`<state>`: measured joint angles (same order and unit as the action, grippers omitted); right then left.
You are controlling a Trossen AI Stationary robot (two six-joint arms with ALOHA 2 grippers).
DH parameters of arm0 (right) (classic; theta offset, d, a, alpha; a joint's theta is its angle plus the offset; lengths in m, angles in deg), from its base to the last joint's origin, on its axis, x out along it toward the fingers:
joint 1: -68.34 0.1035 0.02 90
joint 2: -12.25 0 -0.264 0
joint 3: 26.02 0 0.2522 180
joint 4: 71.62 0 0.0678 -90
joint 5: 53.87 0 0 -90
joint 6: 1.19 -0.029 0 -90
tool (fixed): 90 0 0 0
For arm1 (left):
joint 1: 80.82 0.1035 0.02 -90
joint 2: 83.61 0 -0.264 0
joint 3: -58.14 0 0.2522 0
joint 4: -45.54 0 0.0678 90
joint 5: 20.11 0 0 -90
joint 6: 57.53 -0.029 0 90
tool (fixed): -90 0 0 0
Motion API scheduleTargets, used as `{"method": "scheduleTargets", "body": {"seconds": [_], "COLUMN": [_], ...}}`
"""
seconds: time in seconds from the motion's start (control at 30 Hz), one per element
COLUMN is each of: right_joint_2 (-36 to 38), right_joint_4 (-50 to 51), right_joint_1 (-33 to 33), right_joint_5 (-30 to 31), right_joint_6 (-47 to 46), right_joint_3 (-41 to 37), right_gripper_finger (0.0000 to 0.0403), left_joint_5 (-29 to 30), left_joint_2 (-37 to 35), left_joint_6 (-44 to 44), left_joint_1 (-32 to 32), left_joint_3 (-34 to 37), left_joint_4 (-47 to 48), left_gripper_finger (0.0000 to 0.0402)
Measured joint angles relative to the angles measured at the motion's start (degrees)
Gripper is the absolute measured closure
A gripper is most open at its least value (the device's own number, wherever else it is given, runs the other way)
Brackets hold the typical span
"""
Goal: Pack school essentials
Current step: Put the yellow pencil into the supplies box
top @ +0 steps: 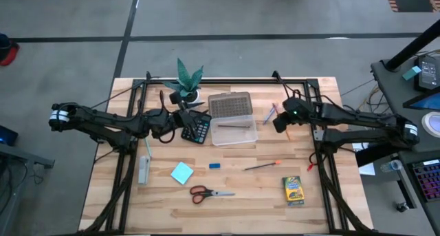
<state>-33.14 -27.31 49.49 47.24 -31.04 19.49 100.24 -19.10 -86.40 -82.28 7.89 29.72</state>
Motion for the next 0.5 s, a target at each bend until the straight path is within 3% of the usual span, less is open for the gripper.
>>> {"method": "scheduleTargets", "body": {"seconds": [0.33,0.5], "right_joint_2": [2.96,2.76], "right_joint_4": [-25.38,-39.39], "right_joint_1": [8.76,12.29], "right_joint_5": [-0.65,-0.74], "right_joint_6": [14.11,19.37], "right_joint_3": [-5.23,-7.70], "right_gripper_finger": [0.0390,0.0390], "left_joint_5": [-14.78,-16.86], "left_joint_2": [1.00,4.91], "left_joint_6": [16.44,20.87], "left_joint_1": [-0.02,-0.02], "left_joint_3": [-0.01,-0.10], "left_joint_4": [-0.77,-7.15], "left_gripper_finger": [0.0272,0.0272]}}
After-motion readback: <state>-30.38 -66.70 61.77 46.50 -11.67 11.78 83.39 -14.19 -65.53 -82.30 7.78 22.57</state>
